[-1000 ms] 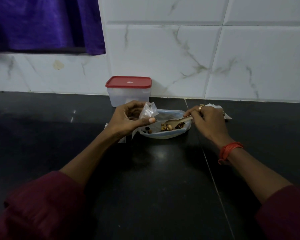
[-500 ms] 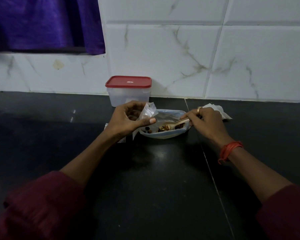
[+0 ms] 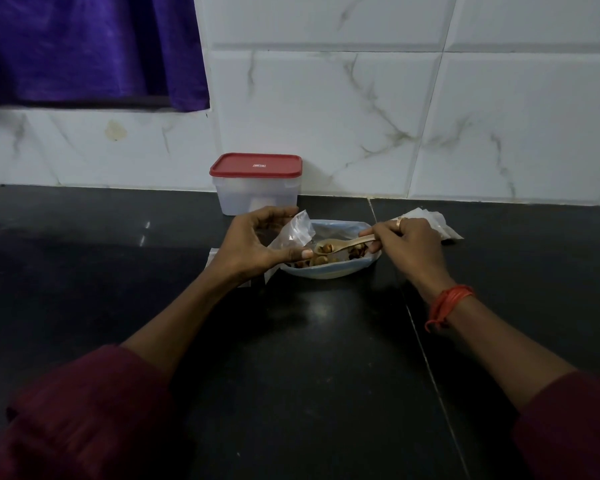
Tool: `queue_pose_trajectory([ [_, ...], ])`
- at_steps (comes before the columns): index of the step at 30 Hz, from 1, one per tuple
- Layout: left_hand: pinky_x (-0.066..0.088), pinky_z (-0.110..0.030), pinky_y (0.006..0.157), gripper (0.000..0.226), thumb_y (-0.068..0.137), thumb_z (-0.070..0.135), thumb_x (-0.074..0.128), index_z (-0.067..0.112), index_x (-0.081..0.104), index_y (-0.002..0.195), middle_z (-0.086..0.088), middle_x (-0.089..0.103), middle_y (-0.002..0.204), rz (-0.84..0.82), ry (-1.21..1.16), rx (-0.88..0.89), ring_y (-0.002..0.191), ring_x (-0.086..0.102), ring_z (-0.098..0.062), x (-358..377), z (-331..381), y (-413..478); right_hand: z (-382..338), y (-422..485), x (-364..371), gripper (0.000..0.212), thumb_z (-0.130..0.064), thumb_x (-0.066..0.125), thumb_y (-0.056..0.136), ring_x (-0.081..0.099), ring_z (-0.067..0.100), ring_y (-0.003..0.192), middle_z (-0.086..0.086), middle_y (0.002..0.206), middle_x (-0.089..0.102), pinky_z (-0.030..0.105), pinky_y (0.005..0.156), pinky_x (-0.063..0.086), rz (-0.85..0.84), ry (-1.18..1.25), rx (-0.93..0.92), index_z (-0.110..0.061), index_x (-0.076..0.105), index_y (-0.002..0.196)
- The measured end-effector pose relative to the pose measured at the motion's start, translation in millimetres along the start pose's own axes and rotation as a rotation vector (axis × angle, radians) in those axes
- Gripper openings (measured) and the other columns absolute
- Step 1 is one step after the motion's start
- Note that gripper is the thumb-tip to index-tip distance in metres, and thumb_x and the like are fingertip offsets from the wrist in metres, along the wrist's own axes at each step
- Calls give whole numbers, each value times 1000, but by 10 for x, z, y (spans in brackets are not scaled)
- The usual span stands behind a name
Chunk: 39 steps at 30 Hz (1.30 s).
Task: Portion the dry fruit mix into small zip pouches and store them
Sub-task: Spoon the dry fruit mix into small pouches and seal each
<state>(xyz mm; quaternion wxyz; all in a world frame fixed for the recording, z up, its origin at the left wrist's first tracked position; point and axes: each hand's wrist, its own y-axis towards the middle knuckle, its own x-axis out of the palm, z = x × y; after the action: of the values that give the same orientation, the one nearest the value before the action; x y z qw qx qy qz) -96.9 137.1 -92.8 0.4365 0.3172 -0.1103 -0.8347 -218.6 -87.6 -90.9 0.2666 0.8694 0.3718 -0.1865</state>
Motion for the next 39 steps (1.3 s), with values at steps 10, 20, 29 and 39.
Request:
queue_pose_trajectory([
  [10,56,-28,94,75,62,43,86,20,64,130,7,69,120,-20,61,-23,110,64,-7,16,-20,-2,-163,-27,-90,34,-21,52,92,68,7,82,-5,68,74,31,85,51,67,222,20,-33,76,70],
  [20,58,-37,93,62,70,29,89,18,68,126,6,73,114,22,44,-14,106,68,-9,13,-41,4,-333,-213,42,23,-37,57,90,60,9,59,-11,68,70,40,71,46,-5,-36,-531,-40,76,103],
  [29,52,-17,93,76,66,31,90,18,62,135,7,67,126,-86,90,-24,113,63,-6,-51,-73,15,-198,-162,76,23,-32,65,93,56,4,70,-14,81,70,33,77,24,118,-160,-658,-44,72,111],
  [39,59,-30,87,41,72,29,78,25,70,111,5,76,103,121,-289,-190,100,72,-11,-93,-72,38,-184,-104,-6,16,-30,63,87,58,1,62,-14,71,70,31,82,25,333,-106,-460,-42,74,88],
])
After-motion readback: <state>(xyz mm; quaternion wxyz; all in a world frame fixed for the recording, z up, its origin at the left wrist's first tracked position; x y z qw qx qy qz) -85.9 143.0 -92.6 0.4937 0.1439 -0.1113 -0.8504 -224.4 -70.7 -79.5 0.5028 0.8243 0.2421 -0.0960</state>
